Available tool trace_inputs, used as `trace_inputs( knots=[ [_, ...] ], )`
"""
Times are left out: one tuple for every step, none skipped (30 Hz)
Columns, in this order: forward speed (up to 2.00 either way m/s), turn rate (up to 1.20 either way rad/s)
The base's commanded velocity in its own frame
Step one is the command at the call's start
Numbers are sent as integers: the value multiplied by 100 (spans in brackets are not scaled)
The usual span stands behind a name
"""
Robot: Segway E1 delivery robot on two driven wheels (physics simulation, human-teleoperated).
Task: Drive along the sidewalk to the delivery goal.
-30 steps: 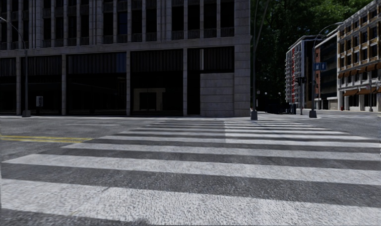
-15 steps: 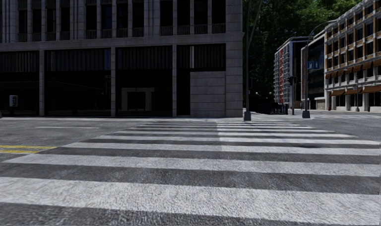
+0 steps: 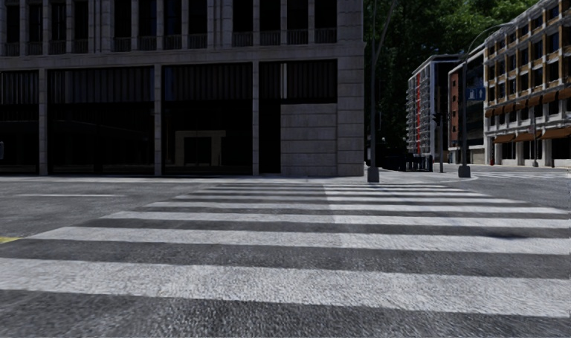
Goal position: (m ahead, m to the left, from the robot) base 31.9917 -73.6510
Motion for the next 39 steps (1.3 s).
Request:
trace_inputs(
  knots=[
    [165,-38],
    [165,-17],
    [165,-4],
    [165,-4],
    [165,0],
    [165,0],
    [165,0],
    [165,0],
    [165,0],
    [165,0],
    [165,0],
    [165,0],
    [165,0],
    [165,0],
    [165,0],
    [165,0],
    [165,0],
    [165,0],
    [165,0],
    [165,0],
    [165,0],
    [165,0],
    [165,0],
    [165,0],
    [165,0],
    [165,0],
    [165,0],
    [165,0],
    [165,0],
    [165,0],
    [165,0],
    [165,0],
    [165,0],
    [165,0],
    [165,-48],
    [165,-57],
    [165,-60],
    [165,-58],
    [165,-58]
  ],
)
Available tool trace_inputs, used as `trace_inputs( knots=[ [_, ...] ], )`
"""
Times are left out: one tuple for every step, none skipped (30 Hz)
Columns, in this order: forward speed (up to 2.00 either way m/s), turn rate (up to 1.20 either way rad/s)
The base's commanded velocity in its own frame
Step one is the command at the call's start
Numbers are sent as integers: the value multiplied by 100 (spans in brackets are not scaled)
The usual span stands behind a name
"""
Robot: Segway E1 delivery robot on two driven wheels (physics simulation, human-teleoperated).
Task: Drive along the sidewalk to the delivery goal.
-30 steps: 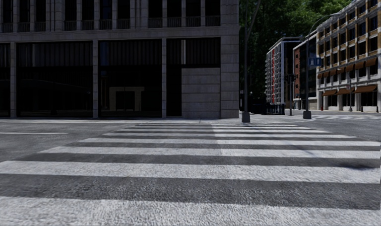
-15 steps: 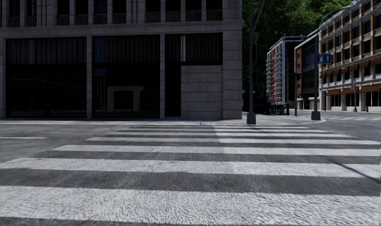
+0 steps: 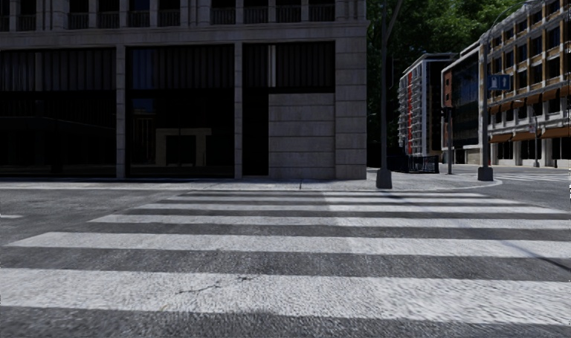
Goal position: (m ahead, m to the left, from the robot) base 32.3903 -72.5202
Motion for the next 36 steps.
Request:
trace_inputs(
  knots=[
    [165,-36],
    [165,-14],
    [165,-5],
    [165,-5],
    [165,-2],
    [165,-1],
    [165,-1],
    [165,0],
    [165,0],
    [165,0],
    [165,0],
    [165,0],
    [165,0],
    [165,0],
    [165,0],
    [165,0],
    [165,0],
    [165,0],
    [165,0],
    [165,0],
    [165,0],
    [165,0],
    [165,0],
    [165,0],
    [165,0],
    [165,0],
    [165,0],
    [165,0],
    [165,0],
    [165,0],
    [165,0],
    [165,0],
    [165,-49],
    [165,-49],
    [165,-93],
    [165,-100]
  ],
)
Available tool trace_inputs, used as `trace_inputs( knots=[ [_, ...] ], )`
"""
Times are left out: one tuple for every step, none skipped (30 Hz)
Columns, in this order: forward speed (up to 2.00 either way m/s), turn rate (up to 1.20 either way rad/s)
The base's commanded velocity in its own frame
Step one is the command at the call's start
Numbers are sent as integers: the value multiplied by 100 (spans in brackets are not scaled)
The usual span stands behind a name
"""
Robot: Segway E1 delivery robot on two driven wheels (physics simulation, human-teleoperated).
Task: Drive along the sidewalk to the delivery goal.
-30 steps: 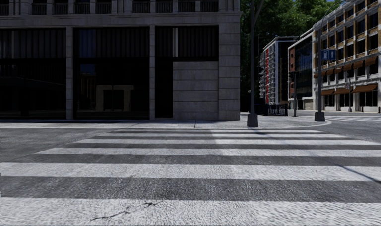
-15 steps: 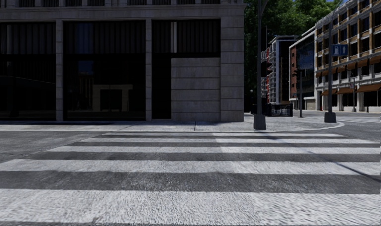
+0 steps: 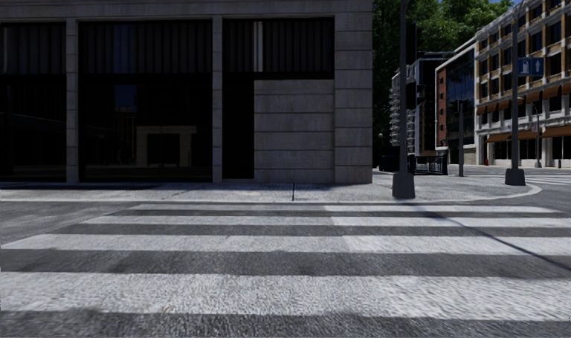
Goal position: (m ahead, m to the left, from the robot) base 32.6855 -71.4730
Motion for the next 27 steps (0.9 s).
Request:
trace_inputs(
  knots=[
    [165,-63],
    [165,-16],
    [165,-3],
    [165,-3],
    [165,0],
    [165,0],
    [165,0],
    [165,0],
    [165,0],
    [165,0],
    [165,0],
    [165,0],
    [165,0],
    [165,0],
    [165,0],
    [165,0],
    [165,0],
    [165,0],
    [165,0],
    [165,0],
    [165,0],
    [165,0],
    [165,0],
    [165,0],
    [165,0],
    [165,0],
    [165,0]
  ],
)
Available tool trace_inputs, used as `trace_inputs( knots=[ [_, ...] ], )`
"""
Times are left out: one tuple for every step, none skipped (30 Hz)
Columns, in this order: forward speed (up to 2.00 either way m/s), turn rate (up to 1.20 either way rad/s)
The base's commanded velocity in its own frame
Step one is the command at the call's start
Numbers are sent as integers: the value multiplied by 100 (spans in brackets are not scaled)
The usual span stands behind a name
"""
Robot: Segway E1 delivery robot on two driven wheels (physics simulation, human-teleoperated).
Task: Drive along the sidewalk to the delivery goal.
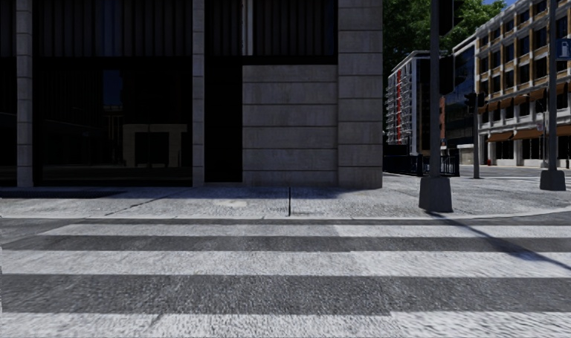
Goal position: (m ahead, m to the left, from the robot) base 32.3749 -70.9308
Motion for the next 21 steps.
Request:
trace_inputs(
  knots=[
    [165,0],
    [165,0],
    [165,0],
    [165,0],
    [165,0],
    [165,0],
    [165,0],
    [165,0],
    [165,0],
    [165,0],
    [165,0],
    [165,0],
    [165,0],
    [165,0],
    [165,0],
    [165,0],
    [165,0],
    [165,0],
    [165,0],
    [165,0],
    [165,0]
  ],
)
